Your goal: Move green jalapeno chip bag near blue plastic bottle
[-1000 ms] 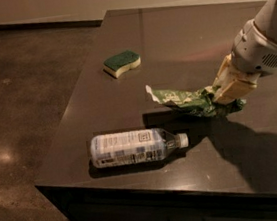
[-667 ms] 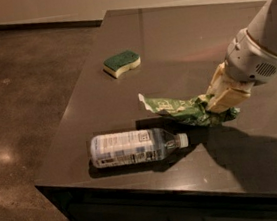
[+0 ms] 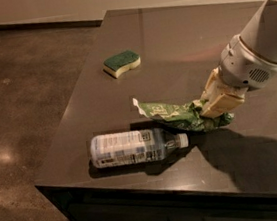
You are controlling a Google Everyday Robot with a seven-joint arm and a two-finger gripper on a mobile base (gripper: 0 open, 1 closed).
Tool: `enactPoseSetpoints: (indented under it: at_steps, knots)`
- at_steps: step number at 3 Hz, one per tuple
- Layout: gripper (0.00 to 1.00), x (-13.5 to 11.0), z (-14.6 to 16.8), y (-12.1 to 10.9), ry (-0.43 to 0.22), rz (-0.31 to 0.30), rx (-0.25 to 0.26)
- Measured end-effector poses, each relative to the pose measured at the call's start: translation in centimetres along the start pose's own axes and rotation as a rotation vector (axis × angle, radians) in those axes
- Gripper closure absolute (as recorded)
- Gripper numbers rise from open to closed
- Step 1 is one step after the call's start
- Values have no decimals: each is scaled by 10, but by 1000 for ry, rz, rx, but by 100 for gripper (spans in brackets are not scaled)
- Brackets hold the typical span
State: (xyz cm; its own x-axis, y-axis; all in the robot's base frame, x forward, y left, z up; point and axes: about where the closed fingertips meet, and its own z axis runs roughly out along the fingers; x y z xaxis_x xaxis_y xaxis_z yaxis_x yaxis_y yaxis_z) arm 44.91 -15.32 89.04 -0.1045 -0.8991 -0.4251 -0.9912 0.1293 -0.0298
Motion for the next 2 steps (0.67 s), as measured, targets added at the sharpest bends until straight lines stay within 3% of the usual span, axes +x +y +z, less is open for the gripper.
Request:
enactPoseSetpoints:
  at_steps: [1,2]
  knots:
    - [14,-1,0,0,0,-2,2]
    - [0,-3,1,0,0,-5,3]
